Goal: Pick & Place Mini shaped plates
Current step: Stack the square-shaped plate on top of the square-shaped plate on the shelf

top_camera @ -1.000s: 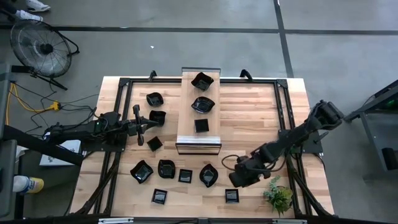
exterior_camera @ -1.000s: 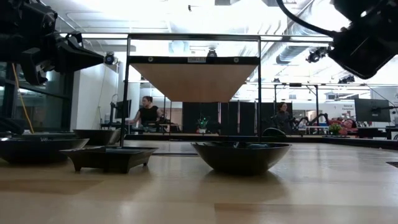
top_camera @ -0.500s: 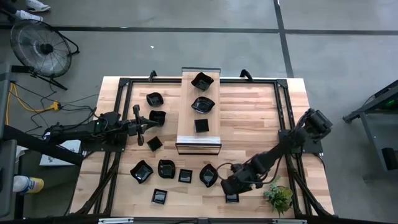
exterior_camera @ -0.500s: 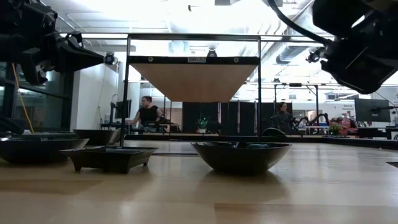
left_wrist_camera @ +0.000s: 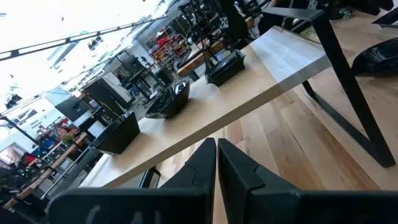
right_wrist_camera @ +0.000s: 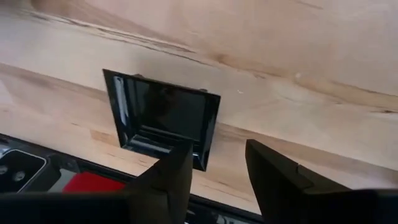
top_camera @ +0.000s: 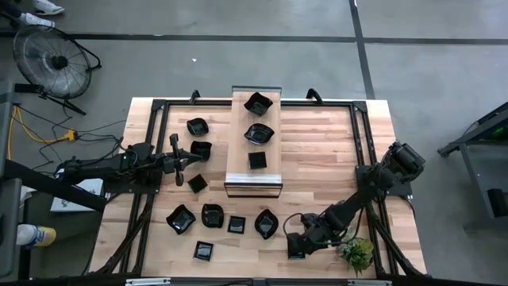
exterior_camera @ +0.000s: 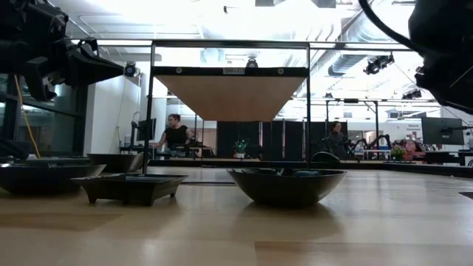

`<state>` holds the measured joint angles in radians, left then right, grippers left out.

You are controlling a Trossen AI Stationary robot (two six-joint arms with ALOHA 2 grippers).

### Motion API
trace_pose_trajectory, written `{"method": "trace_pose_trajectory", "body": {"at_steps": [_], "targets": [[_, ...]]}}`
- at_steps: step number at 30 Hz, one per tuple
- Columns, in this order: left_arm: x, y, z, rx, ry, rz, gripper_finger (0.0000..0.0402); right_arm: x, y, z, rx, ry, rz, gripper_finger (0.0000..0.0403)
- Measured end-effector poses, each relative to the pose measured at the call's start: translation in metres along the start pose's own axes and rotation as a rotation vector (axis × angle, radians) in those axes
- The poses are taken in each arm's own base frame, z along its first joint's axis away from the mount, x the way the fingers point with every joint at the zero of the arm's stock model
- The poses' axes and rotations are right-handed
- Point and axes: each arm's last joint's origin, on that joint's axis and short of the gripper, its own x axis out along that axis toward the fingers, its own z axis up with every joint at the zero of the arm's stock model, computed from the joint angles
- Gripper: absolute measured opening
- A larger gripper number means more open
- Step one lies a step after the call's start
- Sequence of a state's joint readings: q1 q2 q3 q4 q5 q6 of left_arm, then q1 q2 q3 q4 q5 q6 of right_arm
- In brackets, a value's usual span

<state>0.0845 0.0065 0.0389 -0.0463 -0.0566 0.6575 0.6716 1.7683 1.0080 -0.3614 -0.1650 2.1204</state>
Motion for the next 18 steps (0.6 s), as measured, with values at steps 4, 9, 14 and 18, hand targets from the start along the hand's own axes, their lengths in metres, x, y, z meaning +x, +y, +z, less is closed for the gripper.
{"method": "trace_pose_trajectory", "body": {"at_steps": [4, 9, 14, 18], "targets": [[0.0, 0.0, 0.0001, 0.0, 0.0, 0.0, 0.0012, -0.0002, 0.0007, 0.0003, -0.003, -0.015, 0.014, 0.0136], [0.0, 0.0, 0.0, 0.0, 0.0, 0.0, 0.0012, -0.0003, 0.0003, 0.0023, -0.012, -0.057, 0.023, 0.0129], [0.0, 0.0, 0.0, 0.0, 0.0, 0.0, 0.0012, 0.0003, -0.002, 0.0009, -0.021, -0.064, 0.014, 0.0129], [0.0, 0.0001, 0.0, 0.0, 0.0, 0.0, 0.0012, 0.0051, -0.0041, -0.0001, -0.033, -0.078, 0.008, 0.0129]]}}
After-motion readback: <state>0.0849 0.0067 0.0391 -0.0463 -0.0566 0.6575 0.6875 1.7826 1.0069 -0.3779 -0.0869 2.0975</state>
